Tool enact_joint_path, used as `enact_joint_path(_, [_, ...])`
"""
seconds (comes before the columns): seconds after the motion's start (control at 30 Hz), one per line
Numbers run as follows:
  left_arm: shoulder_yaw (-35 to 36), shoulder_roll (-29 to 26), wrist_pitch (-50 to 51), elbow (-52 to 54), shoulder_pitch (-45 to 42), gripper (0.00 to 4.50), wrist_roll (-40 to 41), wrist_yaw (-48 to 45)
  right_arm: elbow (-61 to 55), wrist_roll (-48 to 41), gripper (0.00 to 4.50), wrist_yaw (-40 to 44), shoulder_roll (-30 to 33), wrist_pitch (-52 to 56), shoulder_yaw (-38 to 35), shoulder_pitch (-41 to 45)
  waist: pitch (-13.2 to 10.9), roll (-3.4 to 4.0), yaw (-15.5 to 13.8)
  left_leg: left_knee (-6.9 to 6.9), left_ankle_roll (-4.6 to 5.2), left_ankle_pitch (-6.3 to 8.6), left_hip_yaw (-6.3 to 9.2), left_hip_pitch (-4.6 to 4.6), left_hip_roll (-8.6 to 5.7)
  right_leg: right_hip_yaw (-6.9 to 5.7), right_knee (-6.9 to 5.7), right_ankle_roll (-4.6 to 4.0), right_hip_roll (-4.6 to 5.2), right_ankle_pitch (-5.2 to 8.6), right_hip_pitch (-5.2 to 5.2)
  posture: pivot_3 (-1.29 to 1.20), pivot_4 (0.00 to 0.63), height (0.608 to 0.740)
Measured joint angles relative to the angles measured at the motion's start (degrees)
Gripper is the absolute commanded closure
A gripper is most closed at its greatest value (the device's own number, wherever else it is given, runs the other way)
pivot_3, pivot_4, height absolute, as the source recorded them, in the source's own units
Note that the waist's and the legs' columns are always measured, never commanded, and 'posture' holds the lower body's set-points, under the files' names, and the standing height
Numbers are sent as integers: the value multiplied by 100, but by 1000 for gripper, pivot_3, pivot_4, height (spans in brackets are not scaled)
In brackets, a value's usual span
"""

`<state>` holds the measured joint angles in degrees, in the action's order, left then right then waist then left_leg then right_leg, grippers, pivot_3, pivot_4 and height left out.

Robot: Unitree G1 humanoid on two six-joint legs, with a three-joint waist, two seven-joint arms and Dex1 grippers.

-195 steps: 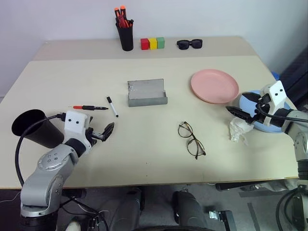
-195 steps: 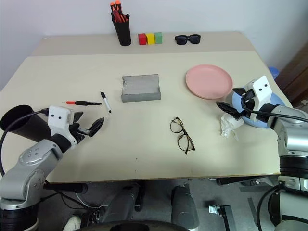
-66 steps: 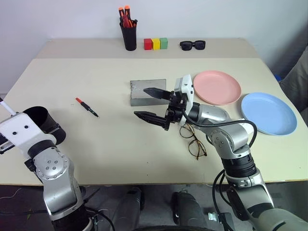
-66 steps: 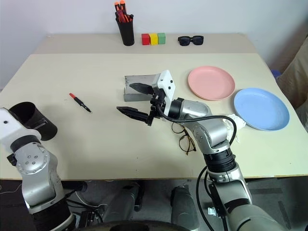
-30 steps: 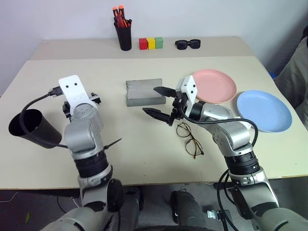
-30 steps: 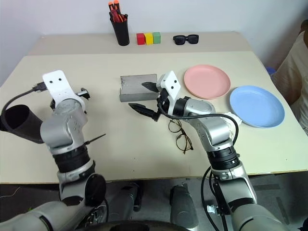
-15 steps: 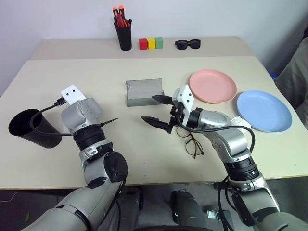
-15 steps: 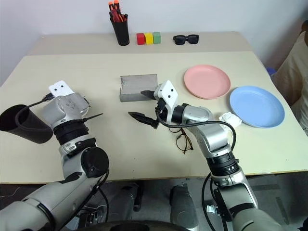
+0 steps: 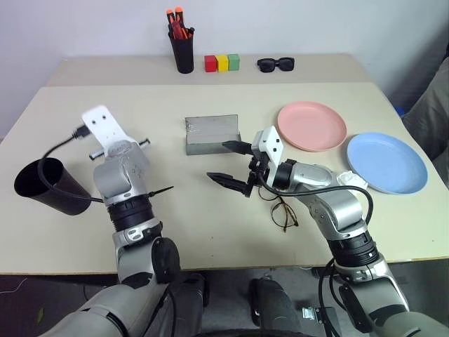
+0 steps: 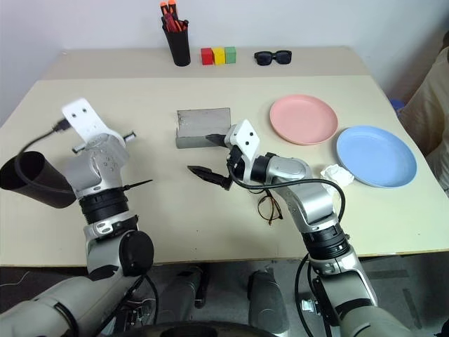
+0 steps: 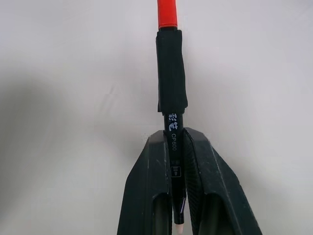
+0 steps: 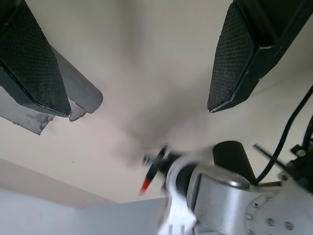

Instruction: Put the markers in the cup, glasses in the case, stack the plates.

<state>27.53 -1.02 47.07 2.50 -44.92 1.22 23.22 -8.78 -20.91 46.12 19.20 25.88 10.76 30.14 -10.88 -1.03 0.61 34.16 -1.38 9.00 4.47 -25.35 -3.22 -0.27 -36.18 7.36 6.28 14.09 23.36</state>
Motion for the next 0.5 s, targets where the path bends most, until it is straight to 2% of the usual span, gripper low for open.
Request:
enact_joint_path(0.13, [-791,-528,-1491,995,933,4405,-408,-352,-28,-242,0,45,-83,34,-110,1,0,1,45,-15,1,0,-4,3,7,10,-1,-7,-2,-4,11,0,150,740])
enact_joint_path(0.3, [-708,-1011,-2184,2251,2038,4405,-1147,-127,-343,-766,0,163,-137,191,-324,29,1,0,6,-10,3,1,1,2,6,10,3,-8,-1,-4,7,0,150,740])
enact_joint_path(0.4, [-585,-943,-2280,2872,2725,4405,-1318,-132,-367,-889,0,196,-156,208,-322,39,2,-1,-46,-3,3,1,2,2,4,7,5,-8,2,-4,1,0,150,740])
enact_joint_path(0.5, [-456,-594,-2255,3223,3298,4405,-1322,-80,-364,-974,0,275,-153,211,-321,44,3,-2,-83,-1,4,1,4,3,5,7,5,-9,2,-3,1,0,150,740])
